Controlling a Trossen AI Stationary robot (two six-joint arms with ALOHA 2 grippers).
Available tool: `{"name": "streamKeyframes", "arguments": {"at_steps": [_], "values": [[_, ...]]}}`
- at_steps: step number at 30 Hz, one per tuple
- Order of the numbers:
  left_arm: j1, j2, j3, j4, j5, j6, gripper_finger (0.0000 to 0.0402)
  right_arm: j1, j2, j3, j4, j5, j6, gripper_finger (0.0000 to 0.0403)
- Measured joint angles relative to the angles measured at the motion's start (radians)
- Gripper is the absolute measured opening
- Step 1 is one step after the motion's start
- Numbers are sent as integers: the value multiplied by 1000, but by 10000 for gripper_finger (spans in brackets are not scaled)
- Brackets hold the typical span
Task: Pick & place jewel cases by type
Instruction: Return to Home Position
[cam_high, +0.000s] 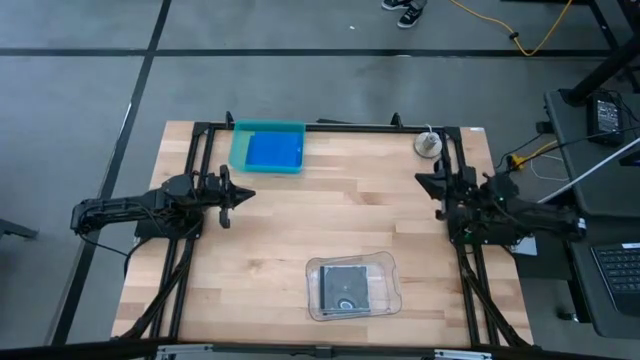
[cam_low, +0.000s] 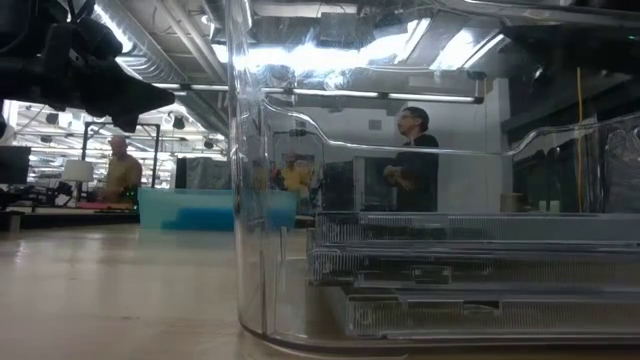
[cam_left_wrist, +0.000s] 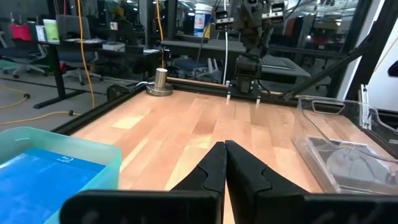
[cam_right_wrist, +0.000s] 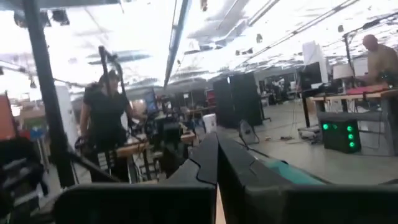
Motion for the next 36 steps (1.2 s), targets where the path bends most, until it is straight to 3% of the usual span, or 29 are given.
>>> {"name": "streamKeyframes", "arguments": {"at_steps": [3,13,19,26,36], "values": [[0,0,0,0,0,0,4,14,-97,0,-164,9,-25,5],[0,0,0,0,-4,0,4,16,-93,-8,-345,20,-196,4],[0,0,0,2,-3,0,2,17,-90,-89,-200,-90,-143,5],[0,0,0,2,-2,0,5,16,-93,-89,-197,-212,-126,5],[0,0,0,2,-2,0,2,16,-93,-89,-287,-233,-135,6]]}}
